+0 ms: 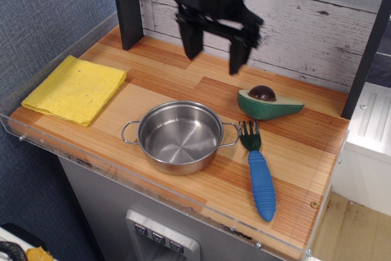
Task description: Put the avocado in the pot
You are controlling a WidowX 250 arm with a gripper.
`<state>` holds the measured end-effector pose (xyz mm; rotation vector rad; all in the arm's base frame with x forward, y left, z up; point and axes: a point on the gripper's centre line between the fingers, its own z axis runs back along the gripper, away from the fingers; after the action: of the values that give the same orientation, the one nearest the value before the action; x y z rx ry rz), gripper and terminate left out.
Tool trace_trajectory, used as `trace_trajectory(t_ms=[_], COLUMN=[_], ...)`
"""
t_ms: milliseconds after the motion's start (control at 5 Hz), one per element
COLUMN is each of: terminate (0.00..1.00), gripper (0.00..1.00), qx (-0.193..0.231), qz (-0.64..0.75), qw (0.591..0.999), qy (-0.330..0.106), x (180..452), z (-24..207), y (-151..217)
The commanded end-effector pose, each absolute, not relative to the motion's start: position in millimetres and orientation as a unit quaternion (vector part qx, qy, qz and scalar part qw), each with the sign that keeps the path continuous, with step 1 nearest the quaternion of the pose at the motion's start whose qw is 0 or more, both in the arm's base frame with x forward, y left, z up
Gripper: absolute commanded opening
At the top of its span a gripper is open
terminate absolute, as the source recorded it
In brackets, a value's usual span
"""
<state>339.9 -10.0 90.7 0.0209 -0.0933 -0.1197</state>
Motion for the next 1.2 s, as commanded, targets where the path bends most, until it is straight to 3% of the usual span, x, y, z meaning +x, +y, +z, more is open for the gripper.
trace_trajectory(t_ms=[0, 1000], terminate=[0.0, 0.0], gripper=[1.0, 1.0], qx=[0.027, 0.009], qz=[-0.106, -0.099], qw=[0.993, 0.995], qy=[-0.053, 0.023], x=[355.2, 342.8], z=[84.9, 25.3], y=[-40.2, -37.7])
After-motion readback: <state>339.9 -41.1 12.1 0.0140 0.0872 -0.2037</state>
